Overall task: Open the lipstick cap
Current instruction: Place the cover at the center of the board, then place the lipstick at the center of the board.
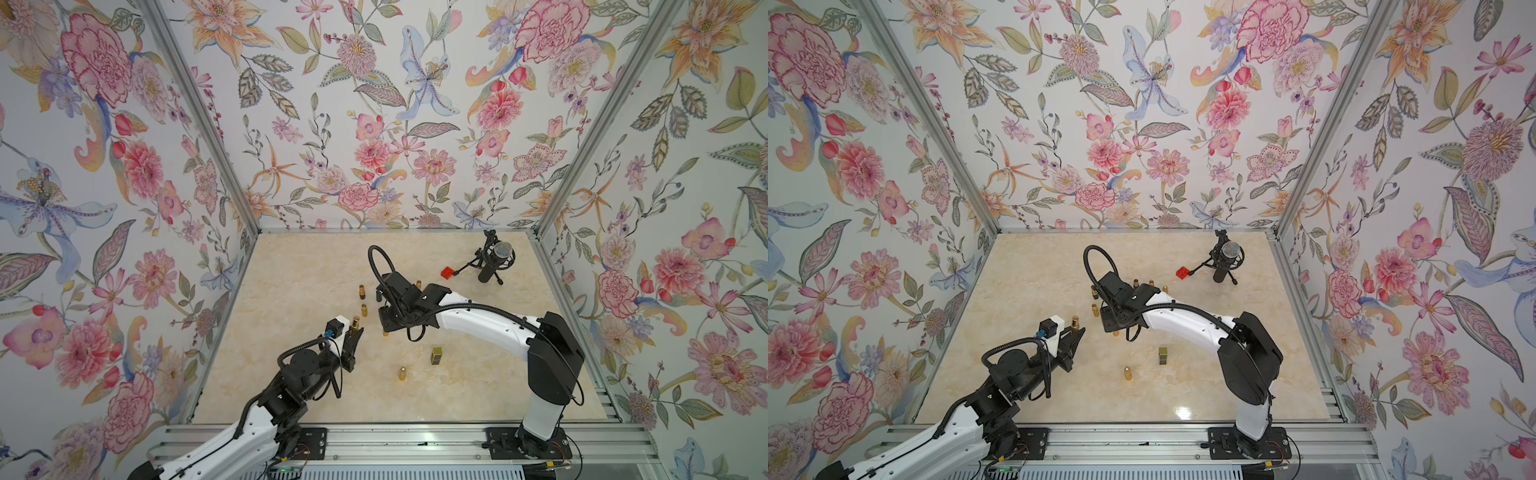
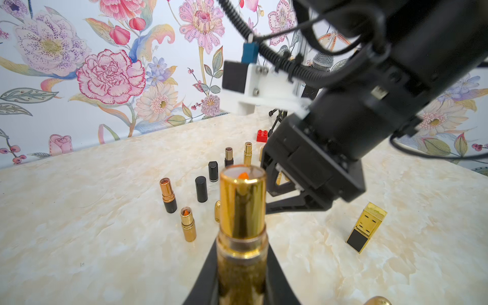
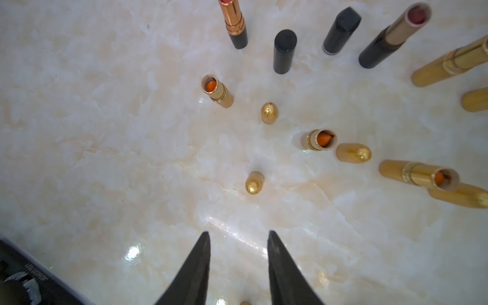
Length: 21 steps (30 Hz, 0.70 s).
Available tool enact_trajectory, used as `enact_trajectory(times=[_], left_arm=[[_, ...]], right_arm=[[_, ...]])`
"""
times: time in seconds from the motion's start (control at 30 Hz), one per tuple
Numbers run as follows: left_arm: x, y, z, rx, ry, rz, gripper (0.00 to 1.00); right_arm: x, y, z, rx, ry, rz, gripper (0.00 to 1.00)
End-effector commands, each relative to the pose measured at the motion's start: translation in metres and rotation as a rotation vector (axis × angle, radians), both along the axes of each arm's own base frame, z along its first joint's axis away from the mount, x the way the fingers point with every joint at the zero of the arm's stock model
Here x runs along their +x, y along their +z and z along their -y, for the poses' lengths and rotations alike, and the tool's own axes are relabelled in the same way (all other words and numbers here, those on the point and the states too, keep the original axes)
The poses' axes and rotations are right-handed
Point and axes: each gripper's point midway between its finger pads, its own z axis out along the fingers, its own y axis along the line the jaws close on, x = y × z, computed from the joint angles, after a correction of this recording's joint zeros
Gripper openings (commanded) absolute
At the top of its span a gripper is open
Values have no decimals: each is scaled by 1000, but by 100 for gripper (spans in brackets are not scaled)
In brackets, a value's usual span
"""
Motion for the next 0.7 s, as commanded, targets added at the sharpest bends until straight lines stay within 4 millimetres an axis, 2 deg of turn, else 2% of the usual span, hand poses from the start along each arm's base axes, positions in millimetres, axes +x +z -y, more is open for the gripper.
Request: enact_trajectory(times=[0.0,0.17,0.33,0.67], left_arm=[[8,33,5,-50,-3,66,9],[11,42,14,-65,-27,82,9],[16,41,20,-41,-41,74,8],[15,39,29,-15,-82,61,8]], right_arm=[[-22,33,10,87,62,-17,41],[-55,71,-4,232,202,-53,41],[-70,101,-22,347,276,-23,44],[-44,105,-42,335,237,36,45]])
